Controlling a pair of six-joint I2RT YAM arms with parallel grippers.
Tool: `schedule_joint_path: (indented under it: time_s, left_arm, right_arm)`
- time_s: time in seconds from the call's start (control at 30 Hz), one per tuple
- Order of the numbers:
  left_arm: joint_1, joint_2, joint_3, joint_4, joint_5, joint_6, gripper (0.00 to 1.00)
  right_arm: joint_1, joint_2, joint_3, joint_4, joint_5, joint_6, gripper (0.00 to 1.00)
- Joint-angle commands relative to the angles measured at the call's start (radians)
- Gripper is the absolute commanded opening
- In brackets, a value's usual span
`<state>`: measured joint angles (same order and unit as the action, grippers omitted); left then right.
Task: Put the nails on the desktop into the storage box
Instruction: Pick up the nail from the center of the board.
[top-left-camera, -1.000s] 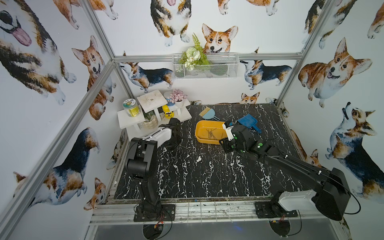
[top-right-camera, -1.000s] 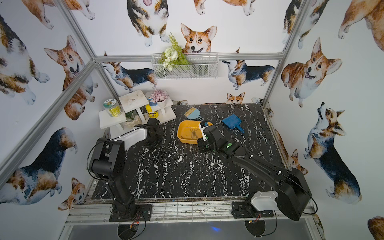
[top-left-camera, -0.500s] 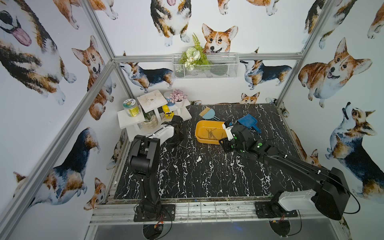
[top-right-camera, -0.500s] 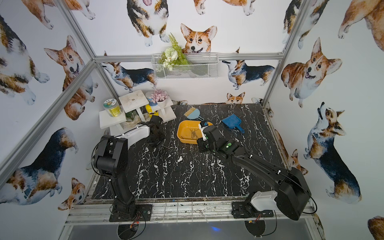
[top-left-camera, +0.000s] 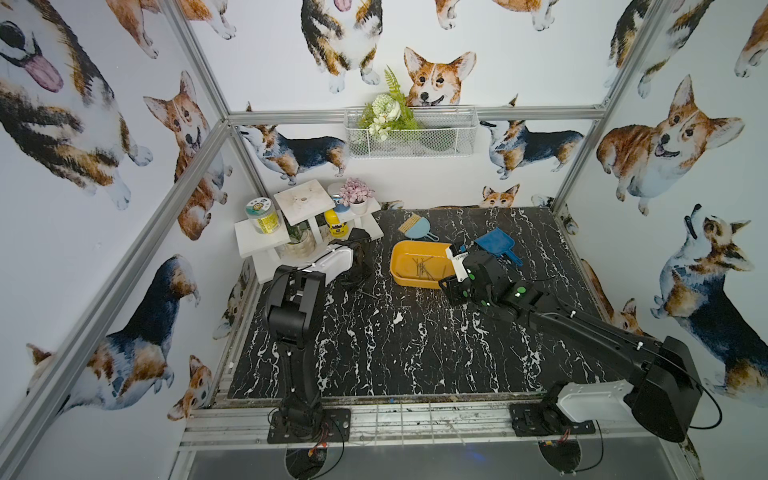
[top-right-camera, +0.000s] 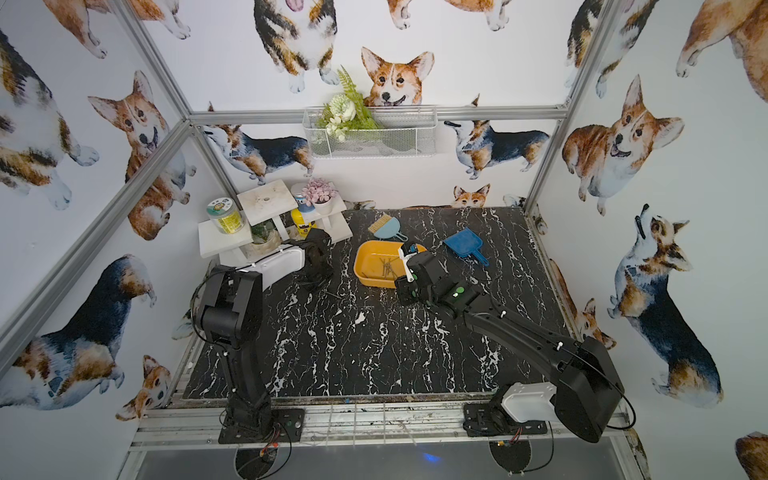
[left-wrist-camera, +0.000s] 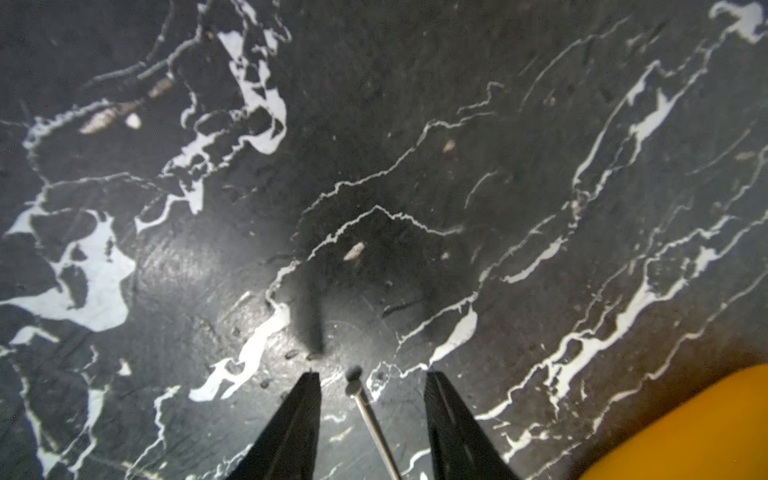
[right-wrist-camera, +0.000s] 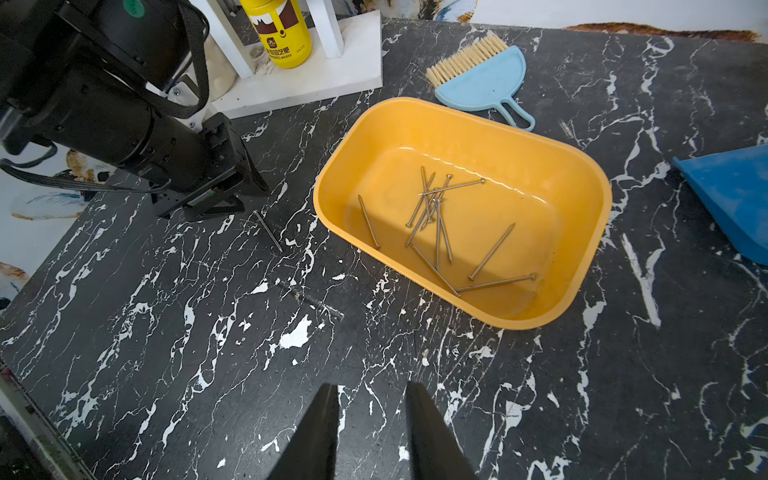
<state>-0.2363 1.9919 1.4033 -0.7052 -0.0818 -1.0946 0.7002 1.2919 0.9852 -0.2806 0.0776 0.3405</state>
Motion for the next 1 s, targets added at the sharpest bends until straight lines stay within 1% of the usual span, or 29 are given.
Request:
schedule_joint_path:
  time_s: [0.0, 0.27, 0.97]
  left_arm:
    - [-0.004, 0.015, 0.020, -0.040, -0.022, 0.016, 0.46]
    - [-0.014, 0.031, 0.039, -0.066, -0.030, 0.027, 0.42]
    - [-0.021, 0.048, 0.020, -0.062, -0.033, 0.042, 0.31]
  right_arm:
    - [0.001, -0.007, -0.005, 0.035, 0.005, 0.019, 0.34]
    - [0.001, -0.019, -0.013, 0.041, 0.013, 0.019, 0.34]
    - [0.001, -0.038, -0.023, 0.036, 0.024, 0.015, 0.34]
